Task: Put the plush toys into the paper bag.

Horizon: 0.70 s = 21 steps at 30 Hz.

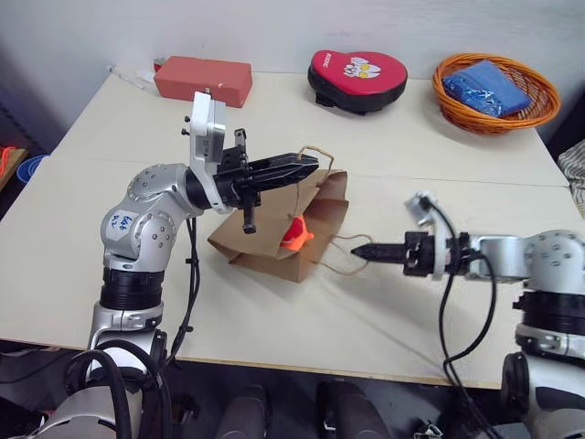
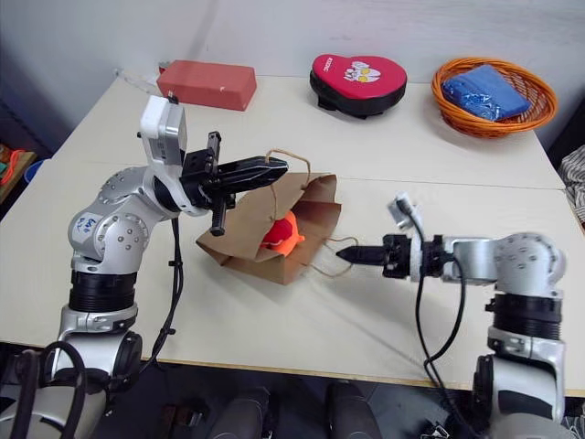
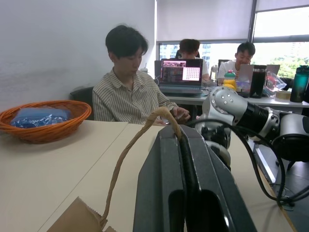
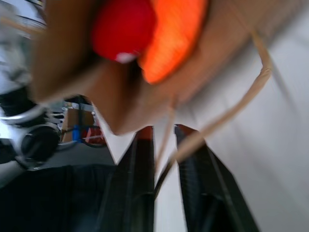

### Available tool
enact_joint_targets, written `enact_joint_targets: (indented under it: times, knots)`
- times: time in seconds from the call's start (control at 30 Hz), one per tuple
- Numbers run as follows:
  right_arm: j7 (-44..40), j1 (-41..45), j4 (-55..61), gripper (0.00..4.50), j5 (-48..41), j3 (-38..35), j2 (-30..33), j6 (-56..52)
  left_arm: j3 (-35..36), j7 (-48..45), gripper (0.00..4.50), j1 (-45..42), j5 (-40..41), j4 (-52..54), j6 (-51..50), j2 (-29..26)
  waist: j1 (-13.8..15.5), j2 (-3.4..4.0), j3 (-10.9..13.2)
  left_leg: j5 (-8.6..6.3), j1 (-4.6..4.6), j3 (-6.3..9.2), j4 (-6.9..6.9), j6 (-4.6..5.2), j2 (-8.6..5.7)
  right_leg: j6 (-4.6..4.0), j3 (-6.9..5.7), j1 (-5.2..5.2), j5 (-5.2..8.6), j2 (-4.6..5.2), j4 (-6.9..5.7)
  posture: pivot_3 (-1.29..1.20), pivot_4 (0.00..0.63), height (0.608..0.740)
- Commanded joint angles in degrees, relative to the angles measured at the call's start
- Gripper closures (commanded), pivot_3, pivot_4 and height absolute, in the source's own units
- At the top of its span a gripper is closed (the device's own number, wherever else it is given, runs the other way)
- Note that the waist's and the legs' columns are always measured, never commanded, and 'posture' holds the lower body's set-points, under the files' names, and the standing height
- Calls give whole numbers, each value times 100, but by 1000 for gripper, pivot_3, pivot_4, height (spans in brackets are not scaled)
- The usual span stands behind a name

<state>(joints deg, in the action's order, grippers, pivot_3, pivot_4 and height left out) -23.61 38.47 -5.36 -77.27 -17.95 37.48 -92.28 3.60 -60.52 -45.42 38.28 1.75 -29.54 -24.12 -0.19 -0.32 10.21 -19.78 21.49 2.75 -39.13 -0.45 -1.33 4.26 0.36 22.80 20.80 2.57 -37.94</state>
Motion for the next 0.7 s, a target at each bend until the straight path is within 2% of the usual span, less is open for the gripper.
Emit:
enact_joint_targets:
  times: [0.03,0.27,0.4,0.53,0.7]
  knots:
    - [257,455,-133,4491,-1099,-298,406,-21,266,25,4500,-97,53,-46,234,-70,-13,0,0,0,0,-1,0,0,1,0,0,0,0,0,1,0,150,740]
    - [1139,1526,-730,4491,-2483,1,1124,519,402,-22,4500,-463,-134,-615,753,-103,4,-1,1,-3,6,-6,-3,10,1,0,1,0,0,1,0,0,150,740]
    - [1674,1936,-957,4491,-3089,334,1263,917,513,-24,4500,-564,-236,-934,1022,-208,8,-1,1,-4,9,-4,2,13,2,0,-3,-1,0,1,1,0,150,740]
    - [2099,1680,-793,4491,-3386,678,1200,1223,588,20,4500,-421,-297,-992,1146,-285,1,-1,1,-7,18,-4,1,19,4,0,-4,-2,0,2,5,0,150,740]
    - [2128,1056,-282,4491,-3143,858,1082,1477,515,112,4500,-144,-302,-704,1080,-296,6,-1,1,-9,28,-1,-2,22,5,2,-10,1,-1,4,10,0,150,740]
